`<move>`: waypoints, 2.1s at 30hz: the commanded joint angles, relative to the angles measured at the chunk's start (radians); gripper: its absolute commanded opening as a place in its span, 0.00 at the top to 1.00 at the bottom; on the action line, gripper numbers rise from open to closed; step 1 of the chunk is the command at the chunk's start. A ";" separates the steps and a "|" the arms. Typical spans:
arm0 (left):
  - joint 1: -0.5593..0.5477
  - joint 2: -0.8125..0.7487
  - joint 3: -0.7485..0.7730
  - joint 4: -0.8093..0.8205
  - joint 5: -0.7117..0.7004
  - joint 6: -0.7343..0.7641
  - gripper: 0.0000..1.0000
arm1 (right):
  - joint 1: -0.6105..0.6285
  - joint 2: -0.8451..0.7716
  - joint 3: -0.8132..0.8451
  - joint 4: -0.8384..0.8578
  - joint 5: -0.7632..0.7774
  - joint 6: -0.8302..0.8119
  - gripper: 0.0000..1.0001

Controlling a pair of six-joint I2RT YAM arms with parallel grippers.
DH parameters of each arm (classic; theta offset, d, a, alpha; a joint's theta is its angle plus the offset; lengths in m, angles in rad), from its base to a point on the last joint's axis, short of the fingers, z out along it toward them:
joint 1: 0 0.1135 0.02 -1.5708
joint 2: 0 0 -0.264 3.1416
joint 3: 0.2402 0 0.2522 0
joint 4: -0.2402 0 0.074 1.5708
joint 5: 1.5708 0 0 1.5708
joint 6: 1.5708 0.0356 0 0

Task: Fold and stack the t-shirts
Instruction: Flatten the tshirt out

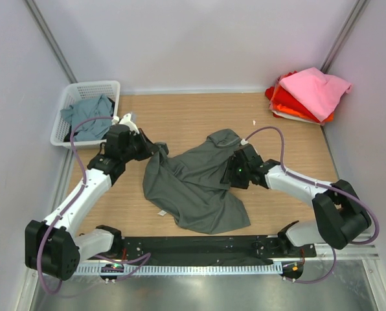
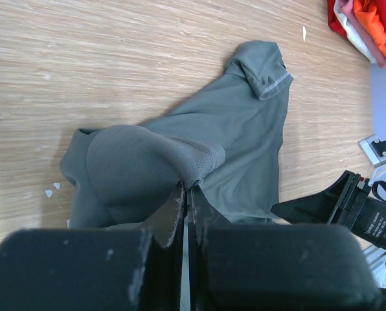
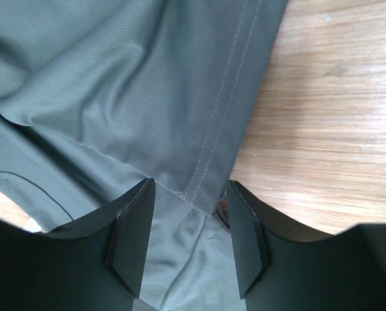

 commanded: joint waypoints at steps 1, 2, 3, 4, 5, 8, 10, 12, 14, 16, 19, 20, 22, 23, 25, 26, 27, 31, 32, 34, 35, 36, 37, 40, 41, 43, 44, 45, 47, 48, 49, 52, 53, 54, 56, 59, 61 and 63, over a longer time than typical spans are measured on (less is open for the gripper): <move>0.001 -0.027 -0.001 0.047 -0.016 0.008 1.00 | 0.009 -0.018 -0.009 0.002 0.039 0.016 0.46; 0.001 -0.025 -0.001 0.047 -0.016 0.006 1.00 | 0.012 -0.025 -0.015 0.002 0.042 0.019 0.46; 0.001 -0.025 -0.003 0.048 -0.016 0.006 1.00 | 0.013 -0.030 -0.020 0.004 0.042 0.022 0.46; 0.000 -0.024 -0.001 0.048 -0.014 0.006 1.00 | 0.015 -0.032 -0.026 0.005 0.042 0.022 0.46; 0.001 -0.024 -0.003 0.048 -0.014 0.004 1.00 | 0.018 -0.029 -0.027 0.008 0.041 0.023 0.46; 0.001 -0.022 -0.003 0.052 -0.010 0.003 1.00 | 0.021 -0.013 -0.043 0.042 0.026 0.030 0.46; 0.000 -0.022 -0.003 0.052 -0.011 0.004 1.00 | 0.024 0.000 -0.046 0.059 0.019 0.036 0.48; 0.001 -0.027 -0.004 0.052 -0.014 0.004 1.00 | 0.026 0.008 -0.044 0.071 0.013 0.037 0.50; 0.000 -0.025 -0.004 0.050 -0.014 0.004 1.00 | 0.026 0.013 -0.035 0.071 0.016 0.037 0.52; 0.000 -0.024 -0.004 0.052 -0.014 0.004 1.00 | 0.026 0.013 -0.026 0.071 0.021 0.034 0.54; 0.001 -0.019 -0.004 0.052 -0.016 0.004 1.00 | 0.026 0.021 -0.014 0.068 0.024 0.034 0.59; 0.000 -0.019 -0.004 0.052 -0.014 0.004 1.00 | 0.026 0.021 -0.012 0.070 0.023 0.034 0.61; 0.000 -0.018 -0.004 0.052 -0.013 0.006 1.00 | 0.026 0.013 -0.009 0.065 0.024 0.036 0.71; 0.000 -0.019 -0.004 0.052 -0.014 0.006 1.00 | 0.027 0.008 -0.008 0.062 0.029 0.034 0.76; 0.001 -0.024 -0.003 0.047 -0.013 0.006 1.00 | 0.026 -0.018 0.011 0.027 0.050 0.030 0.94; 0.001 -0.034 0.000 0.042 -0.011 0.006 1.00 | 0.026 -0.028 0.021 0.010 0.052 0.019 0.99; 0.001 -0.042 0.005 0.038 -0.013 0.006 1.00 | 0.026 -0.053 0.049 -0.010 0.091 0.011 0.99; 0.001 -0.116 0.078 -0.077 -0.016 0.008 1.00 | 0.027 -0.137 0.153 -0.166 0.148 -0.033 0.99; 0.000 -0.134 0.095 -0.100 -0.031 0.017 1.00 | 0.026 -0.159 0.182 -0.197 0.163 -0.045 0.99; 0.001 -0.191 0.155 -0.180 -0.051 0.026 1.00 | 0.026 -0.211 0.284 -0.292 0.206 -0.081 0.99; 0.001 -0.211 0.177 -0.207 -0.060 0.032 1.00 | 0.024 -0.225 0.320 -0.323 0.211 -0.093 0.99; 0.001 -0.238 0.219 -0.256 -0.074 0.043 1.00 | 0.024 -0.234 0.392 -0.353 0.217 -0.119 0.99; 0.001 -0.251 0.241 -0.278 -0.083 0.049 1.00 | 0.024 -0.243 0.426 -0.413 0.220 -0.127 0.99; 0.001 -0.269 0.325 -0.364 -0.097 0.070 1.00 | 0.024 -0.269 0.502 -0.487 0.205 -0.154 0.99; 0.000 -0.269 0.345 -0.384 -0.099 0.078 1.00 | 0.024 -0.289 0.502 -0.493 0.190 -0.156 0.98; 0.001 -0.266 0.396 -0.444 -0.117 0.098 1.00 | 0.026 -0.314 0.479 -0.501 0.185 -0.147 0.99; 0.000 -0.262 0.466 -0.505 -0.128 0.113 1.00 | 0.024 -0.373 0.462 -0.501 0.188 -0.142 0.99; 0.000 -0.261 0.467 -0.505 -0.125 0.113 1.00 | 0.024 -0.374 0.462 -0.504 0.188 -0.142 0.99; 0.000 -0.255 0.520 -0.534 -0.116 0.127 1.00 | 0.024 -0.397 0.514 -0.522 0.205 -0.141 0.99; 0.000 -0.255 0.581 -0.563 -0.109 0.136 1.00 | 0.024 -0.423 0.543 -0.550 0.216 -0.145 0.99; 0.001 -0.258 0.614 -0.577 -0.093 0.156 1.00 | 0.024 -0.438 0.573 -0.557 0.225 -0.151 0.99; 0.001 -0.280 0.727 -0.605 -0.003 0.227 1.00 | 0.024 -0.548 0.667 -0.541 0.250 -0.188 0.99; 0.001 -0.310 0.769 -0.604 0.030 0.242 1.00 | 0.024 -0.582 0.683 -0.522 0.247 -0.200 0.99; 0.001 -0.327 0.784 -0.588 0.070 0.257 1.00 | 0.024 -0.652 0.698 -0.484 0.250 -0.216 0.99; 0.001 -0.399 0.809 -0.541 0.183 0.293 1.00 | 0.024 -0.720 0.706 -0.428 0.256 -0.262 0.99; 0.001 -0.478 0.820 -0.451 0.315 0.319 1.00 | 0.024 -0.844 0.707 -0.384 0.240 -0.311 0.99; 0.001 -0.544 0.832 -0.413 0.374 0.324 1.00 | 0.024 -0.895 0.706 -0.323 0.172 -0.352 0.99; 0.003 -0.577 0.861 -0.364 0.420 0.313 1.00 | 0.024 -0.966 0.697 -0.250 0.101 -0.389 0.99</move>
